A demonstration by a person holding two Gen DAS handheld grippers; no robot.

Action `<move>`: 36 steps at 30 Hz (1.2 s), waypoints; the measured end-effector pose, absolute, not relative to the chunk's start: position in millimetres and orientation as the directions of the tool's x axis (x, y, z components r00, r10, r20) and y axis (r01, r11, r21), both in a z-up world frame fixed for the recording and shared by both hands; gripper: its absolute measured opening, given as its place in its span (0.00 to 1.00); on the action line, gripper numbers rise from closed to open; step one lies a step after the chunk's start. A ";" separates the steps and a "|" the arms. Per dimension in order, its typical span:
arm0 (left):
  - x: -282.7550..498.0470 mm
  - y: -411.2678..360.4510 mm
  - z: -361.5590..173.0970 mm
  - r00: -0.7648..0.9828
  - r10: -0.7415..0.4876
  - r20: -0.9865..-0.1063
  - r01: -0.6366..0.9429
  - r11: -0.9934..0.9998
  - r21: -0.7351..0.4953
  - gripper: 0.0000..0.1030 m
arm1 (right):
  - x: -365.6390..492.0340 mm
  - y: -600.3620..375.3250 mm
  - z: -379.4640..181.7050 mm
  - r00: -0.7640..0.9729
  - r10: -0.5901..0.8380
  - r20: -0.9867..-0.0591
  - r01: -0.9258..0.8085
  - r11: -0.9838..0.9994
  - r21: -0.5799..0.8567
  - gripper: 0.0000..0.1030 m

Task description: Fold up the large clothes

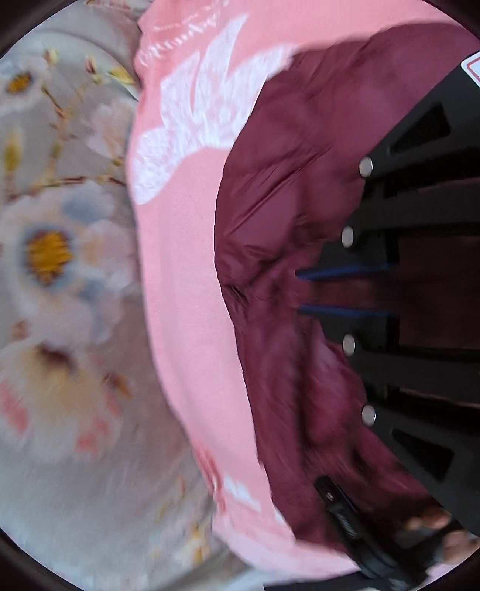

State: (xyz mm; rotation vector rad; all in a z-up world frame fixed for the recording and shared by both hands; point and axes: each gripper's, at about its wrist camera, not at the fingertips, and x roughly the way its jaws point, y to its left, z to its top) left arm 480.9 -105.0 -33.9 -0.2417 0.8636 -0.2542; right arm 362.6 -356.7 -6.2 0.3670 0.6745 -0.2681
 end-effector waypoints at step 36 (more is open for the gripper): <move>205.9 161.5 -34.8 0.484 -0.364 -0.796 -0.045 0.898 -0.438 0.16 | -48.2 -303.7 -48.2 0.698 -0.097 -0.710 0.447 0.833 0.326 0.14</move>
